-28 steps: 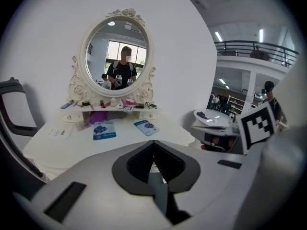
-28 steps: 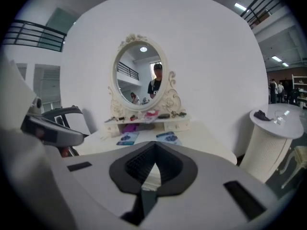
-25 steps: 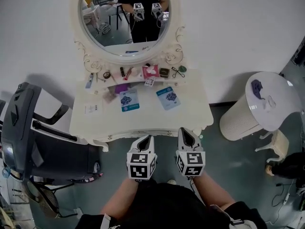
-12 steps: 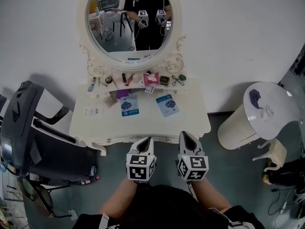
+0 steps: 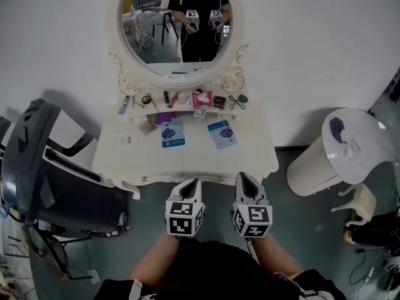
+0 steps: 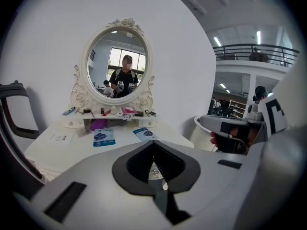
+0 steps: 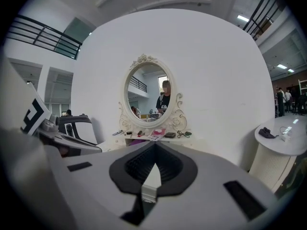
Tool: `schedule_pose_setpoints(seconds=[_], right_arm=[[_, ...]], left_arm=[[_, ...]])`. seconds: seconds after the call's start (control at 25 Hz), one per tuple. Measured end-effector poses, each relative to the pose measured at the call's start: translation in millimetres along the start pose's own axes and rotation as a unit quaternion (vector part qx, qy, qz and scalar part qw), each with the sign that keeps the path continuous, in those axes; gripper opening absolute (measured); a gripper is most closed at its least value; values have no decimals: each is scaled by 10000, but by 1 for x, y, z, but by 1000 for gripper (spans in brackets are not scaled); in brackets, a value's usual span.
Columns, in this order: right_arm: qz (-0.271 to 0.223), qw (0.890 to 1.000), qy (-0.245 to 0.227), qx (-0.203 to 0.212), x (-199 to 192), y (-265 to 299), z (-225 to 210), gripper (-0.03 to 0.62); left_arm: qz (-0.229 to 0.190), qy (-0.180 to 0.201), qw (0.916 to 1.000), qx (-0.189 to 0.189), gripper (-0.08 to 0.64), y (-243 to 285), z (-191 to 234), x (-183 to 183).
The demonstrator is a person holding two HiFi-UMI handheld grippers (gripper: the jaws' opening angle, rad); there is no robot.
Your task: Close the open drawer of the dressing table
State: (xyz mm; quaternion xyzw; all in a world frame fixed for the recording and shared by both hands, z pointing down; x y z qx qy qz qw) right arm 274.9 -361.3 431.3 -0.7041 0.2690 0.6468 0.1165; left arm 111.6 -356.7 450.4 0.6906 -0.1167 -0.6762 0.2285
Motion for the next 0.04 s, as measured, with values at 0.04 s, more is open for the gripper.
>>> schedule_pose_setpoints(seconds=[0.04], right_arm=[[17, 10000, -40, 6, -1, 0, 2, 10]], left_arm=[[7, 0, 10000, 2, 6, 0, 0, -1]])
Point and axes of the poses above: the fingertips, and each gripper's own axes: y forward along the fingers, z to its left, x out of its top, the point moved 4 cm from there along -y, backward along the fingers, and after that the axes turned 15 degrees about x, right-handed, at the moved point
